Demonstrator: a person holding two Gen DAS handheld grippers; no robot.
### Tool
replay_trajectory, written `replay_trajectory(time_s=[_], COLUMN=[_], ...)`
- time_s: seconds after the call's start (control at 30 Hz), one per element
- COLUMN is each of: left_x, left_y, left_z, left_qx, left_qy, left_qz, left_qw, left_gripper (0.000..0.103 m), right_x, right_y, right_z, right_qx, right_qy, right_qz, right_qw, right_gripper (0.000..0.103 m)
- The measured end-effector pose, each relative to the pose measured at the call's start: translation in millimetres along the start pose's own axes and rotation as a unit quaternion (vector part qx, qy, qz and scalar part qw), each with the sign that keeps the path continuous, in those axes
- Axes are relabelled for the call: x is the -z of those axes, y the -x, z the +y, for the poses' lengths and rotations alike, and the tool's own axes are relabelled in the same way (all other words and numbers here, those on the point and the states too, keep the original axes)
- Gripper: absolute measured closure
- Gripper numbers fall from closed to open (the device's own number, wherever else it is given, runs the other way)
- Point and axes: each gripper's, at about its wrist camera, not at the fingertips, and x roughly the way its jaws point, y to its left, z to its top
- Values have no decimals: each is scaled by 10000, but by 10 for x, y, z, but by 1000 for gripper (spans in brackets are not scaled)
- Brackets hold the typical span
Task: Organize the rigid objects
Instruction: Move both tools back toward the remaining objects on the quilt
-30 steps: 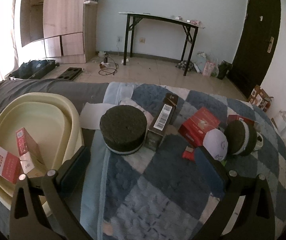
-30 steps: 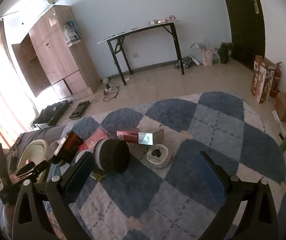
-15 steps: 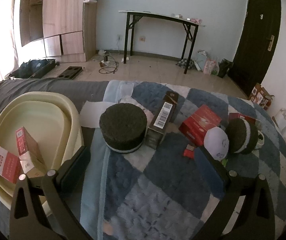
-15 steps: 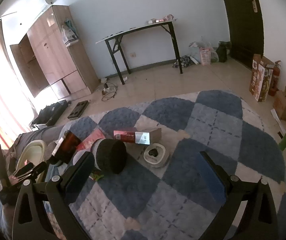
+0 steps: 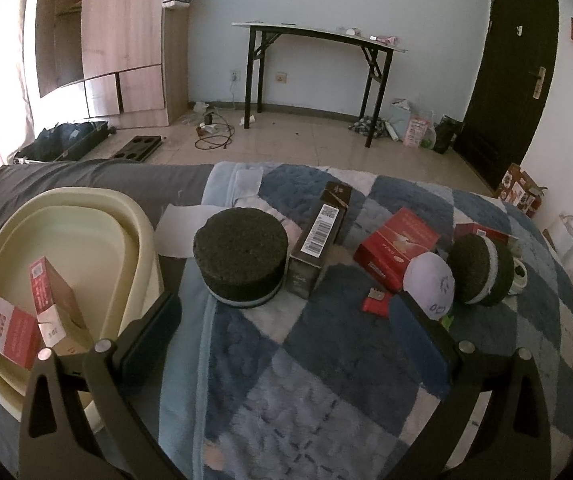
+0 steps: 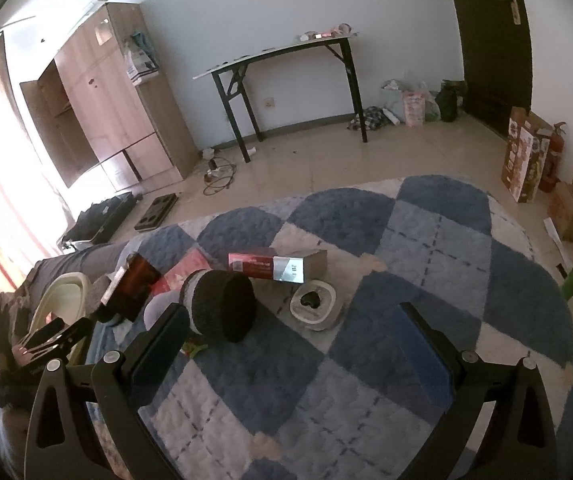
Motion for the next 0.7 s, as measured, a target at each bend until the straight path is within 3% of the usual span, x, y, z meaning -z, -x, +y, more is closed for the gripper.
replay_trajectory(time_s=[0.43, 0.7], left_x=[6, 53], left_y=[-14, -173], left_z=[-105, -13], left_qx=[357, 177], left_qy=[-194, -95], left_qz=[33, 27], left_qw=[9992, 9998], left_gripper=[0, 0], right_x=[14, 63], right_y=[-65, -254], right_z=[-57, -93], right_qx=[25, -150], right_qy=[-56, -92], right_qz=[75, 194], right_qw=[10000, 9997], right_gripper=[0, 0])
